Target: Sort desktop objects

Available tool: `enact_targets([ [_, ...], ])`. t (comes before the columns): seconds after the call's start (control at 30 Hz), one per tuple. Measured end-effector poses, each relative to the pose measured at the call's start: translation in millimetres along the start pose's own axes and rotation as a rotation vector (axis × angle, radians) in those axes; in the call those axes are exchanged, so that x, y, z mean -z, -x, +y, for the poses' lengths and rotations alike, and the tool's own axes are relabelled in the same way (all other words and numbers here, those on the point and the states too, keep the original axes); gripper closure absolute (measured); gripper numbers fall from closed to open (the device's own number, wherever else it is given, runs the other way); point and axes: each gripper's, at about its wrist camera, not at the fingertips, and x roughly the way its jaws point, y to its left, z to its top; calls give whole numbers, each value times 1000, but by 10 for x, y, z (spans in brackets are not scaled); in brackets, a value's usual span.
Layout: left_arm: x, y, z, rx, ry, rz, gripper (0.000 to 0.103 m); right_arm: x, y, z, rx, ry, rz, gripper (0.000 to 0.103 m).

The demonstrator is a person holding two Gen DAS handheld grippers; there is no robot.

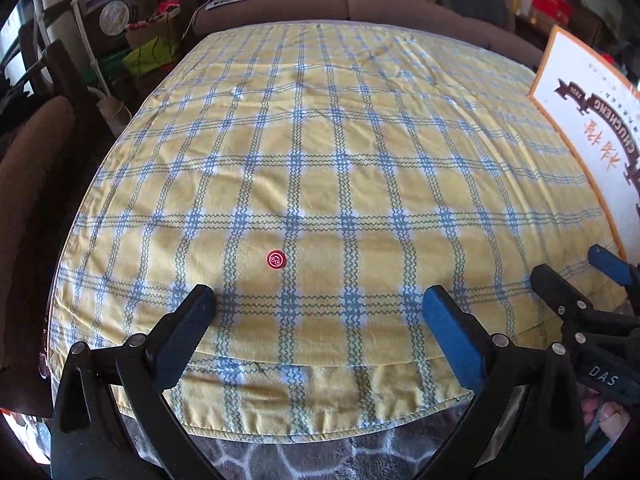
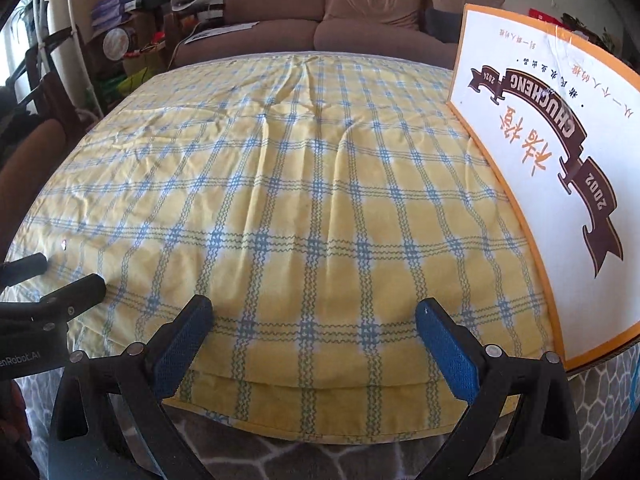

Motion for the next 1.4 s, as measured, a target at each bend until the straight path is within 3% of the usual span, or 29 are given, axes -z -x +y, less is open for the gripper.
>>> enact_targets([
  [0.17,67,16,-8,-9,1,-63,0,0,-3,-22,-8,-11,7,0],
  [1.4,80,28,-9,-13,-2,-64,0,-2,-15,-12,-5,-8,10,0],
])
